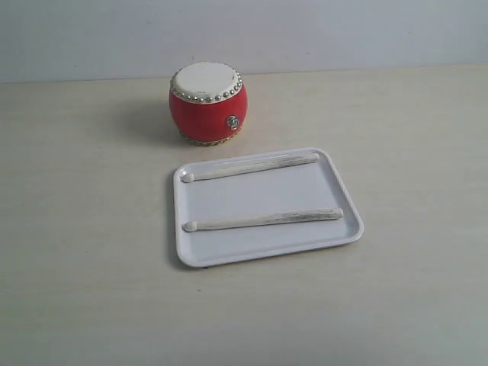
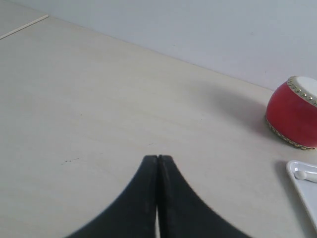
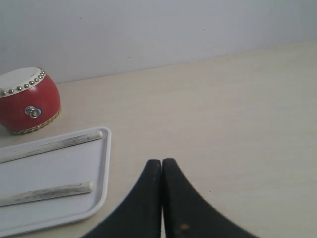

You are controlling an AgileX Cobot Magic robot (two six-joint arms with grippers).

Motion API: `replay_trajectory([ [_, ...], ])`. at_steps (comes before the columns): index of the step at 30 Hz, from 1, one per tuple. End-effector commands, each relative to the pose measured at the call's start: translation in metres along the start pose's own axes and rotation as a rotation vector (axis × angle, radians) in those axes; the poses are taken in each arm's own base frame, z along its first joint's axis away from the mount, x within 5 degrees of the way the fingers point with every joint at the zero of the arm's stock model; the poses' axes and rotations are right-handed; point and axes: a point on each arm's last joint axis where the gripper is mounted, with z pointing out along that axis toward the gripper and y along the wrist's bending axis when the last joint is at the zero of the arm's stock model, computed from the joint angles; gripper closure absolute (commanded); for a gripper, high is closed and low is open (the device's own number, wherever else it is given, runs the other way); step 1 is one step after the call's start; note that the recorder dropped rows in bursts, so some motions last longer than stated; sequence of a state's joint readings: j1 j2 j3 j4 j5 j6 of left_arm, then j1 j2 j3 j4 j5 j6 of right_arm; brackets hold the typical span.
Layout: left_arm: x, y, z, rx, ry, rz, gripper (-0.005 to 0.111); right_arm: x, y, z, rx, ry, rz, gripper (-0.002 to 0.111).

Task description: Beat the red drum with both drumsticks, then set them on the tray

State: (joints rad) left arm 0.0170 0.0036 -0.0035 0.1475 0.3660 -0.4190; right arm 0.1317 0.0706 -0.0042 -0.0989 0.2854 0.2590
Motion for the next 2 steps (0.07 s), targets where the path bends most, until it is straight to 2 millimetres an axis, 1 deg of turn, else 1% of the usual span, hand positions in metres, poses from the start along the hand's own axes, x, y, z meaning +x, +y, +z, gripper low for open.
replay_trajectory([
  [1, 0.0002, 0.0002, 0.0001, 0.0, -0.008, -0.001, 0.107, 0.0009, -0.0004, 0.0, 0.005, -0.003, 0.004, 0.108],
  [2, 0.0002, 0.0002, 0.0001, 0.0, -0.008, -0.001, 0.107, 0.0009, -0.0004, 0.0, 0.005, -0.003, 0.004, 0.108],
])
